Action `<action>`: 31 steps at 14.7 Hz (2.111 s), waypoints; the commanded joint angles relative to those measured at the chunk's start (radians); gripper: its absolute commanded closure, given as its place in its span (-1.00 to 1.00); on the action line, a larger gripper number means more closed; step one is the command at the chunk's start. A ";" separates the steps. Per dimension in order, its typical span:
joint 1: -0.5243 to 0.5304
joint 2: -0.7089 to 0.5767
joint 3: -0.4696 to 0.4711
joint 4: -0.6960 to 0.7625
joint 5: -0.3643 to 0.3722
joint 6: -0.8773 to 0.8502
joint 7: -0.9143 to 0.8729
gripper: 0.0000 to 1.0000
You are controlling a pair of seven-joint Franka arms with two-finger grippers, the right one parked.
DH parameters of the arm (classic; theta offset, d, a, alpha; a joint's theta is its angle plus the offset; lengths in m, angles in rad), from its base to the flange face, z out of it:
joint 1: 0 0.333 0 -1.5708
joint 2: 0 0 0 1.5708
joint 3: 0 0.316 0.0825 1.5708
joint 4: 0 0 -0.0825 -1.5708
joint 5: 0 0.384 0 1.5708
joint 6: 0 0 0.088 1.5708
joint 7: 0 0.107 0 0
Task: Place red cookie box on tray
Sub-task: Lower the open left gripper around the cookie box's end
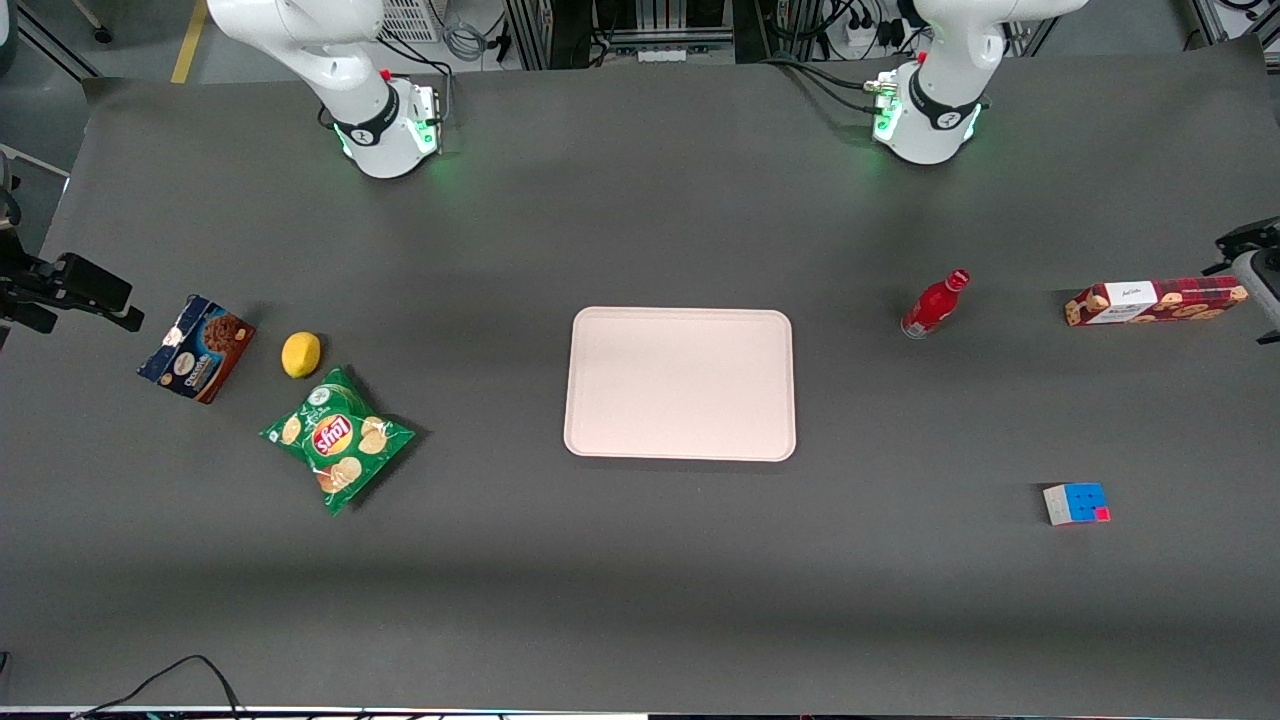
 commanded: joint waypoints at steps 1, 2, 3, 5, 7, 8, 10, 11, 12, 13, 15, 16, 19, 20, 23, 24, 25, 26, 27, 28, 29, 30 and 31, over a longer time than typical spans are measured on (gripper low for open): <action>0.067 -0.124 -0.002 -0.269 0.028 0.295 0.208 -1.00; 0.091 -0.137 -0.002 -0.323 0.028 0.351 0.242 -1.00; 0.123 -0.130 -0.002 -0.342 0.028 0.371 0.295 -1.00; 0.142 -0.097 0.000 -0.346 0.011 0.377 0.403 -1.00; 0.150 -0.094 0.029 -0.381 -0.012 0.371 0.484 -1.00; 0.151 -0.094 0.030 -0.397 -0.021 0.368 0.513 -1.00; 0.153 -0.093 0.053 -0.409 -0.023 0.377 0.575 -1.00; 0.153 -0.093 0.061 -0.421 -0.023 0.388 0.607 -1.00; 0.154 -0.103 0.067 -0.453 -0.023 0.423 0.622 -1.00; 0.153 -0.109 0.097 -0.487 -0.023 0.480 0.645 -1.00; 0.157 -0.110 0.121 -0.552 -0.023 0.595 0.676 -1.00; 0.168 -0.113 0.136 -0.578 -0.023 0.644 0.685 -1.00; 0.168 -0.113 0.184 -0.638 -0.035 0.716 0.728 -1.00; 0.168 -0.113 0.187 -0.648 -0.037 0.718 0.728 -1.00; 0.168 -0.114 0.193 -0.693 -0.066 0.750 0.744 -1.00; 0.170 -0.113 0.193 -0.707 -0.067 0.761 0.748 -1.00; 0.170 -0.114 0.193 -0.721 -0.067 0.776 0.750 -1.00; 0.171 -0.108 0.193 -0.722 -0.067 0.782 0.750 -1.00; 0.173 -0.105 0.193 -0.722 -0.067 0.787 0.754 -1.00; 0.173 -0.103 0.193 -0.722 -0.069 0.792 0.774 -1.00; 0.179 -0.094 0.194 -0.724 -0.087 0.795 0.788 -1.00; 0.196 -0.070 0.194 -0.724 -0.112 0.798 0.822 -1.00; 0.197 -0.038 0.194 -0.727 -0.157 0.831 0.857 -1.00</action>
